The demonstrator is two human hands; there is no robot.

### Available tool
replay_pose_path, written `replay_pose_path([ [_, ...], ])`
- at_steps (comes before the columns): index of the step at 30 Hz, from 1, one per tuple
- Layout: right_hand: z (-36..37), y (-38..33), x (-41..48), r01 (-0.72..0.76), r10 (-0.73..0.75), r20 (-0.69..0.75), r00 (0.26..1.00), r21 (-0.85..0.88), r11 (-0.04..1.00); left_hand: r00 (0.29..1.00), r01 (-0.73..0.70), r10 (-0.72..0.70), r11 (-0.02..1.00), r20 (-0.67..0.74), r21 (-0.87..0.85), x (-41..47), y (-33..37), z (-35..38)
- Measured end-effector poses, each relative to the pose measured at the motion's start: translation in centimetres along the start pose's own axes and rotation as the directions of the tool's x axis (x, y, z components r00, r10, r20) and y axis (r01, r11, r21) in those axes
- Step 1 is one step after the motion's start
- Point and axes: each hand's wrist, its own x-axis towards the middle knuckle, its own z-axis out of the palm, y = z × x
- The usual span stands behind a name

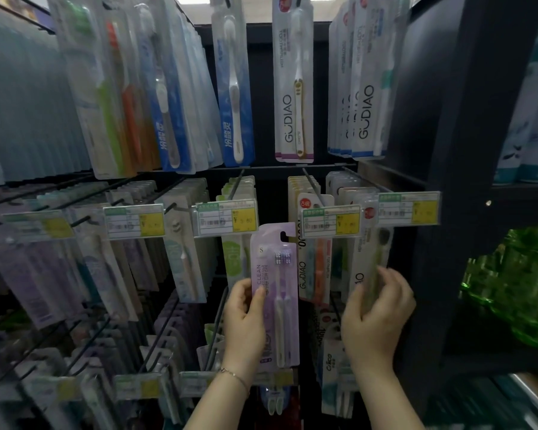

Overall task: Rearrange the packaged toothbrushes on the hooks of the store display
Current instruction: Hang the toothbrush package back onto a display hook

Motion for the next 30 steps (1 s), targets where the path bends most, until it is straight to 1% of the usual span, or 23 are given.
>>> replay_pose_path([
  [1,0.2,-0.1,-0.3,0.075,-0.075,0.025,0.997,0.0,0.997,1.0,0.001,-0.001,1.0,-0.001,-0.006,0.0,0.0,-0.1],
  [2,0.4,-0.3,-0.4,0.114,-0.115,0.087,0.99,0.023,0.993,1.0,0.0,0.0,1.0,0.0,-0.012,-0.1,0.0,-0.2],
  [3,0.7,-0.7,-0.4,0.101,-0.109,0.169,0.98,0.056,0.993,1.0,-0.003,0.003,1.0,0.0,-0.015,-0.1,0.0,-0.3],
  [5,1.7,-0.9,-0.2,0.0,-0.027,0.325,0.945,0.082,0.997,1.0,-0.014,0.014,1.0,-0.001,-0.001,-0.1,0.1,-0.7],
  [7,2.8,-0.9,-0.1,-0.12,0.093,0.383,0.919,0.046,0.992,1.0,-0.031,0.031,0.999,-0.007,0.026,0.0,0.1,-1.2],
  [10,4.2,-0.7,0.2,-0.256,0.206,0.403,0.892,0.073,0.964,0.999,-0.034,0.035,0.998,-0.026,0.047,0.2,0.3,-2.0],
  [14,5.8,-0.5,1.1,-0.45,0.339,0.44,0.832,0.178,0.875,0.998,-0.036,0.038,0.998,-0.044,0.056,0.2,0.7,-2.9],
  [17,6.4,-0.7,1.4,-0.529,0.387,0.467,0.795,0.221,0.819,0.997,-0.035,0.038,0.998,-0.061,0.051,0.2,0.8,-3.4],
  [20,6.3,-1.2,1.3,-0.551,0.387,0.484,0.785,0.258,0.794,0.996,-0.026,0.029,0.999,-0.079,0.037,0.2,0.9,-3.7],
  [26,5.4,-1.3,0.7,-0.494,0.329,0.47,0.819,0.285,0.821,0.995,-0.026,0.028,0.999,-0.092,0.025,0.1,1.0,-4.2],
  [30,4.2,-1.3,0.3,-0.454,0.31,0.455,0.835,0.251,0.855,0.996,-0.025,0.025,1.0,-0.089,0.008,-0.3,1.2,-4.2],
])
